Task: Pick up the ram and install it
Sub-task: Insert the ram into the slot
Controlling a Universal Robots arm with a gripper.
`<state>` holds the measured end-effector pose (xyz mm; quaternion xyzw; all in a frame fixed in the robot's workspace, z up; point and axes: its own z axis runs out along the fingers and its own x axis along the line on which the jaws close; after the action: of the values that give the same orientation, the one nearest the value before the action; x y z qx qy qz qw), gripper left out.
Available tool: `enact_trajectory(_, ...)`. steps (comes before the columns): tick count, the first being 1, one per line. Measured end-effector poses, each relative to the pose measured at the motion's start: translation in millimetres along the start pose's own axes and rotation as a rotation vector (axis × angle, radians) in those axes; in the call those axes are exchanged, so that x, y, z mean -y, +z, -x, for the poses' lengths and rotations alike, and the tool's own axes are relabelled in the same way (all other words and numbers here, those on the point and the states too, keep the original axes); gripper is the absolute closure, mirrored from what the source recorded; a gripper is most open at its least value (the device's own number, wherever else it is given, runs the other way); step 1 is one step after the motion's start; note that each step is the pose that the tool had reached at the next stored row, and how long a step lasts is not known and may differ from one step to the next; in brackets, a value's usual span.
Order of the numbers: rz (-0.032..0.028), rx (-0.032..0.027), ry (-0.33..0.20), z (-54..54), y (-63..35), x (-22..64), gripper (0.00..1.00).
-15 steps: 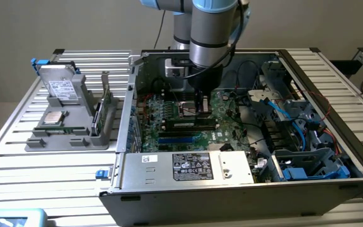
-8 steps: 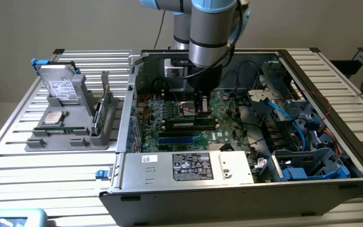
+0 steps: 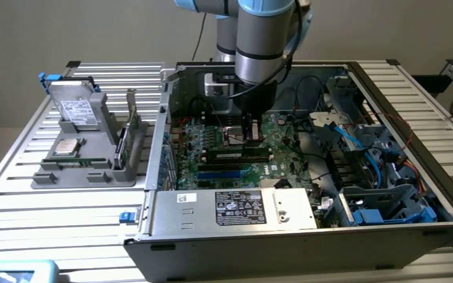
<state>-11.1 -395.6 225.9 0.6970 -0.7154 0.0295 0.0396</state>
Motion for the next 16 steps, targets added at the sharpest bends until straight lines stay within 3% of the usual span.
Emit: enact_trajectory(16, -0.0008, -0.0001, 0.000, 0.0, 0.7, -0.1, 0.88)
